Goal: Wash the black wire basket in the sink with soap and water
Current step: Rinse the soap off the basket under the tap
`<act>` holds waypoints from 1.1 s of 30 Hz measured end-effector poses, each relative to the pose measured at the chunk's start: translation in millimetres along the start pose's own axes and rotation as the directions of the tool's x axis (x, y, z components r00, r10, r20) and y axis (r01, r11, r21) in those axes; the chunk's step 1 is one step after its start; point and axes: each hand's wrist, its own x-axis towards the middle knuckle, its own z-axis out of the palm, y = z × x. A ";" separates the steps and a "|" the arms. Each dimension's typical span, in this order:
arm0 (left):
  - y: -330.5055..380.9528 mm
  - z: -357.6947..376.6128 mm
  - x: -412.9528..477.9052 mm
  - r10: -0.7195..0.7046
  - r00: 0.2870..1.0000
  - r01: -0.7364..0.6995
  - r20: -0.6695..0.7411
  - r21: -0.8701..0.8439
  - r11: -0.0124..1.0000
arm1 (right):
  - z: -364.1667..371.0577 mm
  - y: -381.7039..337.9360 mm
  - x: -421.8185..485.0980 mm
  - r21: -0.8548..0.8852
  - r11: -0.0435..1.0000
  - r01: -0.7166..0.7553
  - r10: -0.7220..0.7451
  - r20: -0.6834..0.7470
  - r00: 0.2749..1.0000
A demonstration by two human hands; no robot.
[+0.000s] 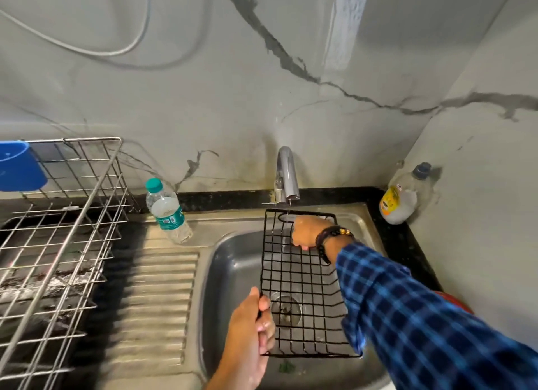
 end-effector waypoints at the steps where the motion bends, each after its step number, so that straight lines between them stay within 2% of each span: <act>1: 1.5 1.2 1.3 0.012 1.000 -0.012 -0.010 -0.012 1.000 | 4.4 -0.9 3.0 -0.009 1.000 0.005 -0.006 -0.054 0.999; 3: 6.2 4.2 5.5 0.054 0.998 -0.054 -0.032 -0.014 0.998 | 17.5 -4.8 3.3 0.037 0.999 0.021 -0.012 -0.214 0.977; 5: 13.7 5.0 11.1 0.111 0.993 -0.112 -0.050 -0.024 0.993 | 32.0 -9.4 -1.5 0.111 0.991 0.074 -0.026 -0.380 0.925; 7: 19.6 7.6 17.6 0.161 0.986 -0.164 -0.048 -0.049 0.985 | 45.2 -12.6 -5.6 0.085 0.992 0.097 -0.057 -0.390 0.919; 9: 22.9 13.0 24.4 0.179 0.983 -0.181 -0.043 -0.076 0.980 | 50.2 -15.5 -11.4 0.094 0.994 0.053 -0.024 -0.283 0.959; 11: 23.6 18.6 31.3 0.202 0.979 -0.204 -0.039 -0.055 0.977 | 50.9 -19.1 -21.1 0.139 0.990 -0.029 0.043 -0.098 0.994; 14: 22.4 18.7 40.7 0.221 0.974 -0.223 -0.051 -0.030 0.974 | 56.1 -24.6 -44.3 0.071 0.994 -0.088 0.079 0.114 0.990; 17: 22.2 13.6 45.6 0.242 0.970 -0.242 -0.041 -0.010 0.970 | 57.9 -27.6 -79.0 -0.096 0.995 0.004 0.025 0.303 0.953; 19: 21.4 12.1 48.0 0.230 0.973 -0.231 -0.025 -0.021 0.973 | 52.8 -24.7 -89.6 -0.181 0.977 0.114 -0.053 0.309 0.950; 20: 20.1 11.8 48.9 0.219 0.976 -0.220 -0.015 -0.036 0.975 | 47.6 -21.9 -89.6 -0.156 0.977 0.146 -0.096 0.288 0.953; 23: 15.2 11.4 46.0 0.198 0.980 -0.197 0.002 -0.053 0.979 | 36.9 -20.9 -68.4 0.099 0.979 0.177 -0.199 0.319 0.927; 25: 11.9 14.5 41.5 0.172 0.985 -0.170 0.021 -0.078 0.982 | 28.9 -19.3 -43.3 0.170 0.953 0.249 -0.292 0.317 0.902; 27: 11.1 17.1 35.4 0.139 0.990 -0.135 0.033 -0.098 0.986 | 20.2 -13.9 -19.1 0.322 0.922 0.215 -0.315 0.301 0.900; 29: 11.7 15.9 29.7 0.131 0.991 -0.128 0.038 -0.074 0.989 | 9.6 -12.2 -1.9 0.594 0.795 0.120 -0.331 0.260 0.907; 30: 11.9 15.1 27.7 0.130 0.991 -0.127 0.042 -0.063 0.990 | 2.7 -12.8 3.9 0.717 0.690 0.095 -0.312 0.176 0.933; 32: 11.1 13.6 23.1 0.132 0.990 -0.129 0.051 -0.053 0.990 | -9.9 -18.3 12.3 0.870 0.478 0.124 -0.182 -0.040 0.982; 33: 11.0 13.3 21.2 0.134 0.990 -0.132 0.051 -0.047 0.990 | -13.0 -22.9 15.0 0.898 0.415 0.149 -0.108 -0.113 0.988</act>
